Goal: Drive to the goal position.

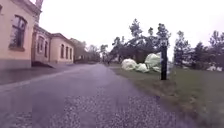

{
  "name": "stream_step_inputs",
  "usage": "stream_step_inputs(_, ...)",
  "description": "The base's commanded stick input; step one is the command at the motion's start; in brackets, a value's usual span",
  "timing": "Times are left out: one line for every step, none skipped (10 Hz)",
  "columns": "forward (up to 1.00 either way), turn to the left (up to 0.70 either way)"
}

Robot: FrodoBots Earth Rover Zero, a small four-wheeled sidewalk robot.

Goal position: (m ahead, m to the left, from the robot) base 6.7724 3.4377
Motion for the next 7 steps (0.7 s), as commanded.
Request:
stream_step_inputs(1.00,0.00)
stream_step_inputs(1.00,0.00)
stream_step_inputs(1.00,0.00)
stream_step_inputs(1.00,0.00)
stream_step_inputs(1.00,0.00)
stream_step_inputs(1.00,0.08)
stream_step_inputs(1.00,0.40)
